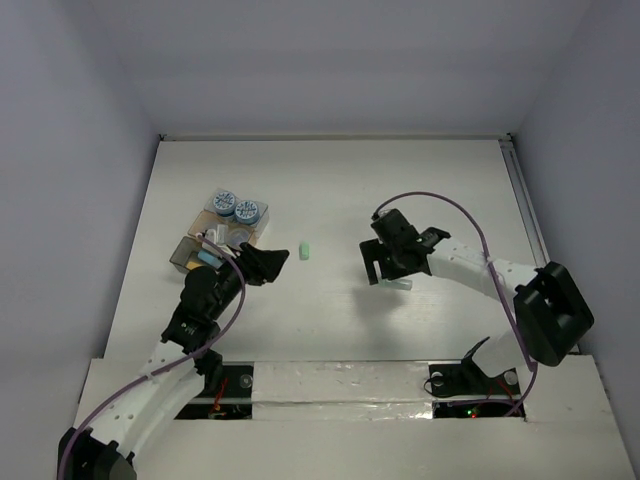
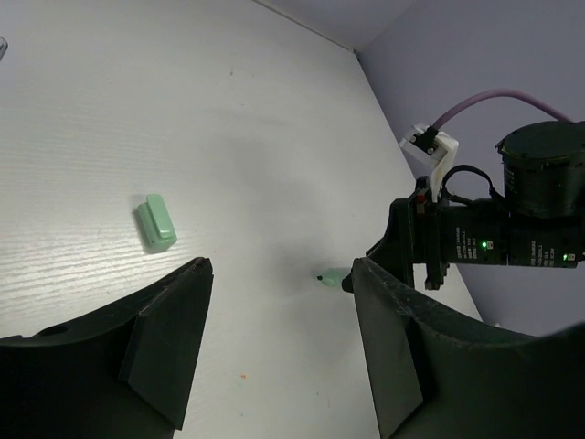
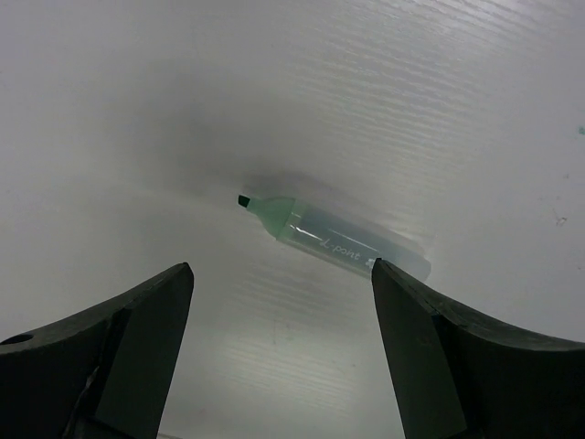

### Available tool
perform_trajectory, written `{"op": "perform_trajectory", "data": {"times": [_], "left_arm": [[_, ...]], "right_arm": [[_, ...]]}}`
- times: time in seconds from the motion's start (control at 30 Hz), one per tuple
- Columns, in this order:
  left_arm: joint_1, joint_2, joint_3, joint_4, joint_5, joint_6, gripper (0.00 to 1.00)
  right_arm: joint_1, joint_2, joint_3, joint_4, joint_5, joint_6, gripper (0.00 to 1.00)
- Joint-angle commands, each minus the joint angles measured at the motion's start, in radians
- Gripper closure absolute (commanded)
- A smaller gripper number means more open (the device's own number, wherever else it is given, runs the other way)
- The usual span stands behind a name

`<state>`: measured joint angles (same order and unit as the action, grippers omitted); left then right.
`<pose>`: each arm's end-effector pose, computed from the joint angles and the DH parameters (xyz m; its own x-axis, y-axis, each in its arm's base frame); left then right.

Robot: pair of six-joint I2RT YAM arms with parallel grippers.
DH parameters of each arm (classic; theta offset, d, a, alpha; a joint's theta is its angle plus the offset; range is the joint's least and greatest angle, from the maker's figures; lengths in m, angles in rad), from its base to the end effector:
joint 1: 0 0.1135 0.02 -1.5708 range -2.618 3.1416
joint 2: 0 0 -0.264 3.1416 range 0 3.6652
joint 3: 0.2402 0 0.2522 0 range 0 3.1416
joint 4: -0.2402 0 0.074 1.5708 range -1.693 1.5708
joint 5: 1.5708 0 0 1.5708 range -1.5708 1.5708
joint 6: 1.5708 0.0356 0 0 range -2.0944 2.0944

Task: Sort the stationery into containers
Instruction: Pick up the pen from the center of the board.

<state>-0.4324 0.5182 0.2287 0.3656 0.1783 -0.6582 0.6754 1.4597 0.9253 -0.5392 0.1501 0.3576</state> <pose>0.1347 -0.0691 0.2401 -0.2959 -0.5265 -0.7971 0.4955 0.6288 -0.5992 0.2251 0.1735 0.2068 -0.8395 -0.2290 -0.4928 -0.2868 0.9570 0.0438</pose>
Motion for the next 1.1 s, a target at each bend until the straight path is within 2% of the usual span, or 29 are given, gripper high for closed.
{"op": "perform_trajectory", "data": {"times": [0.0,0.13,0.2,0.4,0.57,0.7,0.77,0.8,0.87,0.9,0.93,1.0,1.07], "left_arm": [[-0.006,-0.001,0.017,0.047,0.01,0.017,0.41],[-0.006,-0.003,0.011,0.052,0.013,0.015,0.41],[-0.006,-0.006,0.011,0.053,0.013,0.015,0.41],[-0.006,-0.003,0.011,0.07,0.032,0.015,0.41],[-0.006,-0.01,0.0,0.073,0.039,0.015,0.41],[-0.006,-0.018,-0.003,0.073,0.046,0.015,0.41],[-0.006,-0.021,-0.005,0.073,0.047,0.015,0.41],[-0.006,-0.02,-0.005,0.073,0.047,0.017,0.42],[-0.006,-0.014,-0.005,0.078,0.052,0.017,0.42],[-0.006,-0.012,-0.005,0.079,0.056,0.019,0.43],[-0.006,-0.007,-0.003,0.082,0.064,0.019,0.47],[-0.015,0.009,-0.003,0.095,0.09,0.019,0.49],[-0.016,0.037,-0.003,0.119,0.119,0.019,0.51]], "right_arm": [[0.004,0.002,0.096,-0.136,0.022,-0.045,0.15],[0.004,0.076,0.138,-0.191,0.014,-0.104,0.12],[0.004,0.12,0.142,-0.179,-0.042,-0.143,0.12],[-0.053,0.201,0.184,-0.166,-0.075,-0.198,0.11],[-0.062,0.293,0.204,-0.154,-0.099,-0.236,0.15],[-0.073,0.329,0.21,-0.142,-0.116,-0.226,0.45],[-0.073,0.326,0.204,-0.131,-0.142,-0.218,0.53],[-0.073,0.321,0.201,-0.121,-0.182,-0.215,0.62],[-0.073,0.314,0.188,-0.11,-0.201,-0.206,0.71],[-0.073,0.306,0.184,-0.098,-0.216,-0.206,0.78],[-0.073,0.301,0.181,-0.09,-0.225,-0.203,0.82],[-0.073,0.292,0.164,-0.044,-0.245,-0.183,0.89],[-0.073,0.283,0.162,-0.007,-0.254,-0.134,0.9]]}}
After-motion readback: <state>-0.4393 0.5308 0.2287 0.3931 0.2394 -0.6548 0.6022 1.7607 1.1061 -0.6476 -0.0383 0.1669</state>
